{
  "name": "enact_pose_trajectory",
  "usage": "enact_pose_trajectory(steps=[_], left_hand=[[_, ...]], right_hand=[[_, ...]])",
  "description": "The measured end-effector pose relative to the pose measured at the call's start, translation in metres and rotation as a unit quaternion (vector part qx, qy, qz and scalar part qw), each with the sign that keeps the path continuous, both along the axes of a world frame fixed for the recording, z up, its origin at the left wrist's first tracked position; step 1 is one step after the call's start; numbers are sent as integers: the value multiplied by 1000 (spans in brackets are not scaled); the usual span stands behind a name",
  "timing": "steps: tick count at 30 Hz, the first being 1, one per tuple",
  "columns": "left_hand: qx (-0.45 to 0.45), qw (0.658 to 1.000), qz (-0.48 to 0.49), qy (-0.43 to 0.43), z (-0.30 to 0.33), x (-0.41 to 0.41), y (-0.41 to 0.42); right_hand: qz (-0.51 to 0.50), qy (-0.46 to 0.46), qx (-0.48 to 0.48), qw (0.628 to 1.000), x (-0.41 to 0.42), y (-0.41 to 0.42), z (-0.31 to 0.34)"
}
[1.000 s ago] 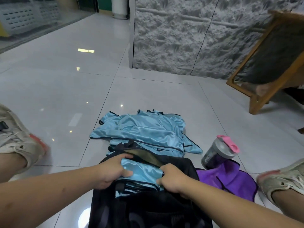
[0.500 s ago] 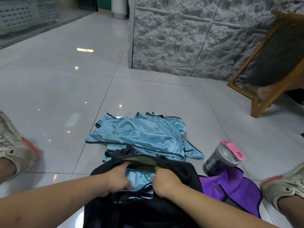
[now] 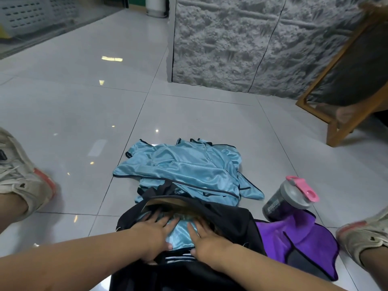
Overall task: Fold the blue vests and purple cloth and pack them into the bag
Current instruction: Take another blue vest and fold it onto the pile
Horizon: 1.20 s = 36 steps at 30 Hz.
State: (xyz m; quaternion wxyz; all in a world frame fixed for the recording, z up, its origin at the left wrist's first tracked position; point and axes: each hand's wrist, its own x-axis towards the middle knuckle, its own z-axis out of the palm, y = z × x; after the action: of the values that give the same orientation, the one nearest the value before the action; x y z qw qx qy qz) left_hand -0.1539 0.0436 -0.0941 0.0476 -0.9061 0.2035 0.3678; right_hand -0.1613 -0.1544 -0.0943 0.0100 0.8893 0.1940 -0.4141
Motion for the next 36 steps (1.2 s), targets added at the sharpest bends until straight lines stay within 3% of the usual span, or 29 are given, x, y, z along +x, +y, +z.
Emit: enact_pose_trajectory(steps=[4, 9, 13, 15, 17, 20, 24, 27, 30, 36], left_hand=[[-42, 996, -28, -80, 26, 4, -8], [-257, 944, -13, -207, 91, 15, -24], [-367, 871, 127, -300, 115, 47, -33], [-354, 865, 155, -319, 112, 67, -34], [-328, 885, 150, -296, 103, 84, -33], [-269, 923, 152, -228, 85, 101, -25], [-248, 939, 159, -178, 58, 117, -20], [-172, 960, 133, -179, 46, 123, -24], [-143, 962, 118, -199, 43, 125, -26], [-201, 945, 161, -204, 44, 127, -29]], right_hand=[[28, 0, 18, 999, -3, 9, 40], [-46, -94, 217, 970, 1, 11, 114], [-210, -156, 347, 901, 35, -11, 147], [-308, -178, 377, 855, 59, -21, 145], [-335, -211, 349, 849, 81, -30, 131], [-314, -219, 281, 880, 110, -44, 104], [-298, -207, 180, 914, 134, -63, 70], [-284, -172, 89, 939, 140, -76, 48], [-280, -141, 45, 948, 139, -84, 32], [-292, -198, 63, 934, 137, -89, 36]])
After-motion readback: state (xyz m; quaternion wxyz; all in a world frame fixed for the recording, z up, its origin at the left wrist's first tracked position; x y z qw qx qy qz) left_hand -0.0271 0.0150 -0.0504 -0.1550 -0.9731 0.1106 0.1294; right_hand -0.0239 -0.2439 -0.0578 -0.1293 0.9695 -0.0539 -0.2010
